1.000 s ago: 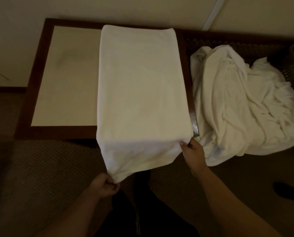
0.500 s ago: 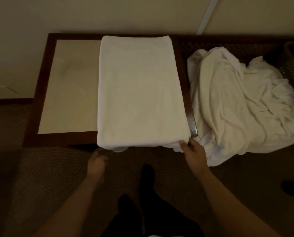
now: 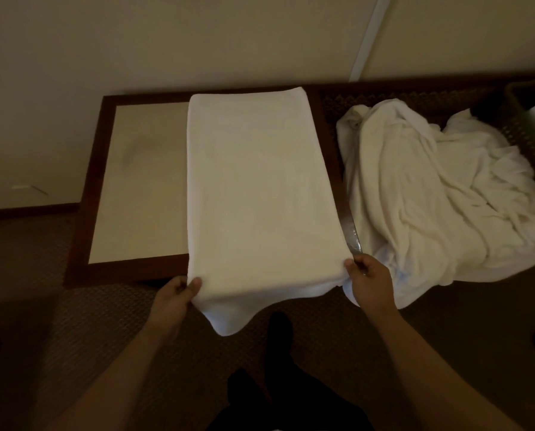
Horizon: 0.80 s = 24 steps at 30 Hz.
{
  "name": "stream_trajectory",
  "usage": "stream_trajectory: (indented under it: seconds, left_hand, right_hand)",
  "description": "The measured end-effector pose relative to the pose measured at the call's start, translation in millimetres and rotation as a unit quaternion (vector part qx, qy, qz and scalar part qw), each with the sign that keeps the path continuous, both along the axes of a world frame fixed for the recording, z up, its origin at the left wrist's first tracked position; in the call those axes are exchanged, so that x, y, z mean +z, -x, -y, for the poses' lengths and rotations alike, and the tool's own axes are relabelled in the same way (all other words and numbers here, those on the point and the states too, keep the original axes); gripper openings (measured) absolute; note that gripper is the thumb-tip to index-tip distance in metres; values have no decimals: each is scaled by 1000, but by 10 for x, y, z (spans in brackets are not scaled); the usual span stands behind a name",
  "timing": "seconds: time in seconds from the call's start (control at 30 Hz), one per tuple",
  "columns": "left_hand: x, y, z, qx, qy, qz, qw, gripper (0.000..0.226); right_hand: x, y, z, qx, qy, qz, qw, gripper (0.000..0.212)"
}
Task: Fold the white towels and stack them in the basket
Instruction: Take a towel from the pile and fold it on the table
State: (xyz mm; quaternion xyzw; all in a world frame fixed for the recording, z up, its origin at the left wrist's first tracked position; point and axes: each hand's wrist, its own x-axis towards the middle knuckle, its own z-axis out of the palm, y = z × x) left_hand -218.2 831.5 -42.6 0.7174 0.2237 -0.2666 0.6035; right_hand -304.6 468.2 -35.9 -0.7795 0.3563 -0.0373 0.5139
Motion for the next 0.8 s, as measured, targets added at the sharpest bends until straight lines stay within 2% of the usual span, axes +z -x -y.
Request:
stream_trajectory:
  seconds: [0.07,0.1,0.13,0.23,0.3,0.37,0.43,0.47,0.53,0.6,0.63,0.7,0.77,0.8]
  left_hand:
    - [37,28,13,-42,-76,54,995,17]
    - [45,45,28,-40,-75,60,995,17]
    - [37,52,34,-20,-52,47,997,17]
    - [6,42,29,57,98,-35,993,27]
    - [37,38,15,58,130,-51,988,32]
    - [82,43,16,-4,39,-4,999,23]
    - [108,54,47,-63,-79,54,993,11]
    - [95,60,57,-64,-107,65,990,8]
    - [89,74,101,-47,-134,52,989,18]
    - [81,127,152,-10,-186,51,981,21]
    - [102,172,158,9,-226,83,970,18]
    - [162,224,201,0,-292,232,928,16]
    - [224,168,318,-79,-320,377,866,17]
    - [223,87,397,-131,-333,399,844,27]
  right_hand:
    - [-6,-38,-35,-15,34,-54,998,12]
    - [-7,-53,-71,-26,38,-69,997,13]
    - [-7,-66,-115,-39,39,-73,996,14]
    - [31,-76,-211,-73,37,-32,996,12]
    - [35,-50,-195,-85,28,-7,996,7]
    - [-1,-42,-127,-92,30,-24,995,5]
    - [-72,-66,-53,-109,25,-59,992,9]
    - [-99,-77,-40,-113,30,-72,991,12]
    - [-112,-84,-46,-127,67,-71,987,15]
    - [-61,-55,-77,-149,128,-16,980,18]
    - [-22,-40,-112,-140,164,28,976,20]
    - [68,-96,-177,-55,233,95,966,24]
    - [122,-228,-249,79,289,59,952,40]
    - [132,-312,-283,149,312,3,938,52]
